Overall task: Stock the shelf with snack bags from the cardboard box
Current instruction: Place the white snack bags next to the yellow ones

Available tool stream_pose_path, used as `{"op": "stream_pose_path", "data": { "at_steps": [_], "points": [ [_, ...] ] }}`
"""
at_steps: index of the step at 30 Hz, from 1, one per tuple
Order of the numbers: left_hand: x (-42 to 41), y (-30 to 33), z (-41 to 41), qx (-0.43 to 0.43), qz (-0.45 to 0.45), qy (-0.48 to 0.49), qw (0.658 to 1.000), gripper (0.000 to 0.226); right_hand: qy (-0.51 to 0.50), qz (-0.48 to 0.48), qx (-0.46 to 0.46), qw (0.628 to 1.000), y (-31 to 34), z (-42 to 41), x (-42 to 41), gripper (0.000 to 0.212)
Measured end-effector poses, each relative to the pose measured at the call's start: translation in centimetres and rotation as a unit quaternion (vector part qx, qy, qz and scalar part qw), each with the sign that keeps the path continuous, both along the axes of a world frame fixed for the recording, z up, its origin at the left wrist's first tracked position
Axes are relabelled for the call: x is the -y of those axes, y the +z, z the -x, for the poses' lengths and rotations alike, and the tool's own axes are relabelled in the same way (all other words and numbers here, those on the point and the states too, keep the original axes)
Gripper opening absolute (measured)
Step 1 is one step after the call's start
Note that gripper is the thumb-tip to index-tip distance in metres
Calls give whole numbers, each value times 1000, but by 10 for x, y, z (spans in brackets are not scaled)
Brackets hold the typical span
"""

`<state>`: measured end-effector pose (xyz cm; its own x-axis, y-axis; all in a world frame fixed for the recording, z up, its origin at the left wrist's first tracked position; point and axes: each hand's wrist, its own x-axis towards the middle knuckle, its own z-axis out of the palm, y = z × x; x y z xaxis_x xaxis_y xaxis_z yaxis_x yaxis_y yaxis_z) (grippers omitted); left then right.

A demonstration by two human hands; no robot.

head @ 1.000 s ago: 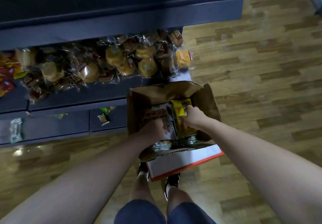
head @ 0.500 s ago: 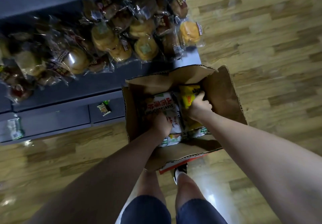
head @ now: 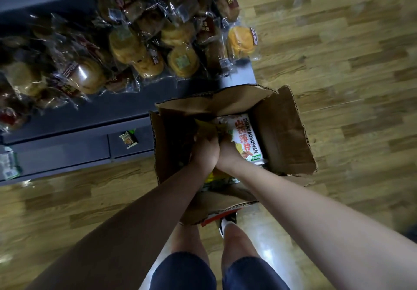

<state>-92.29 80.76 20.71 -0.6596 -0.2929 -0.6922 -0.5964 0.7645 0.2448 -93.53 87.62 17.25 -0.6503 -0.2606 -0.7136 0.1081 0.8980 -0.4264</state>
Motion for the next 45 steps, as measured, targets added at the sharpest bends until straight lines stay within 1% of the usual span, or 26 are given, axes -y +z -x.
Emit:
{"op": "stream_pose_path", "data": {
  "at_steps": [1,3,5,6,8,9,10,11,12,13,15,17,18,20,24,26,27,28,30,32,34,36,38,40,42,45],
  "points": [
    [0,0,2,11,-3,25,1000,41,18,-3,-5,1000,-4,-1,2,59],
    [-1,3,4,34,6,-21,999,41,68,-15,-4,998,-8,-2,5,61],
    [0,2,5,27,38,-59,997,44,105,-17,-1,994,-9,-3,5,66],
    [1,1,3,20,51,-81,995,46,116,-3,9,993,-8,-3,4,70],
    [2,-8,2,19,50,-70,996,47,126,45,50,990,0,-2,-1,79],
    [2,-14,-1,14,45,-47,998,48,131,74,74,986,6,1,-6,78],
    [1,-18,-5,21,48,-23,998,53,132,96,99,982,14,5,-12,75],
    [0,-22,-9,9,34,32,999,59,134,101,114,979,23,12,-17,70],
    [0,-23,-12,-2,11,95,995,68,140,94,117,979,29,19,-21,61],
    [0,-28,-15,-19,12,141,990,76,148,65,111,981,32,26,-25,50],
    [-4,-33,-17,-33,34,145,988,81,138,-5,48,989,30,40,-31,38],
    [-8,-32,-19,-47,61,134,988,71,68,-48,-17,996,25,49,-38,35],
    [-10,-33,-19,-59,79,138,986,65,38,-60,-42,997,21,52,-41,37],
    [-10,-39,-18,-80,103,135,982,54,21,-96,-48,994,17,56,-45,47],
    [-9,-46,-14,-64,65,128,988,43,-10,-126,7,992,-2,50,-44,73],
    [-12,-42,-11,-58,82,127,987,41,-30,-131,34,990,-15,45,-42,86],
    [-15,-39,-10,-48,88,120,988,44,-36,-132,40,990,-20,42,-41,89],
    [-17,-36,-10,-43,85,113,989,53,-40,-134,41,989,-24,39,-40,93],
    [-22,-35,-11,-30,65,105,992,80,-44,-139,37,989,-28,37,-40,100],
    [-21,-42,-14,-11,54,108,993,100,-43,-140,32,989,-30,37,-41,101],
    [-20,-45,-14,6,59,106,993,110,-37,-141,29,989,-31,38,-42,100],
    [-20,-44,-13,3,59,112,992,112,-38,-145,22,988,-33,38,-42,100],
    [-19,-41,-11,-9,65,133,989,107,-43,-156,15,987,-34,36,-40,98],
    [-15,-41,-12,-17,83,123,989,100,-44,-178,-6,983,-35,32,-37,95],
    [-10,-41,-13,-27,77,91,993,97,-35,-195,-36,980,-34,27,-35,93],
    [-2,-37,-15,-41,40,85,995,99,-68,-164,-26,984,-29,26,-35,95]
  ]
}}
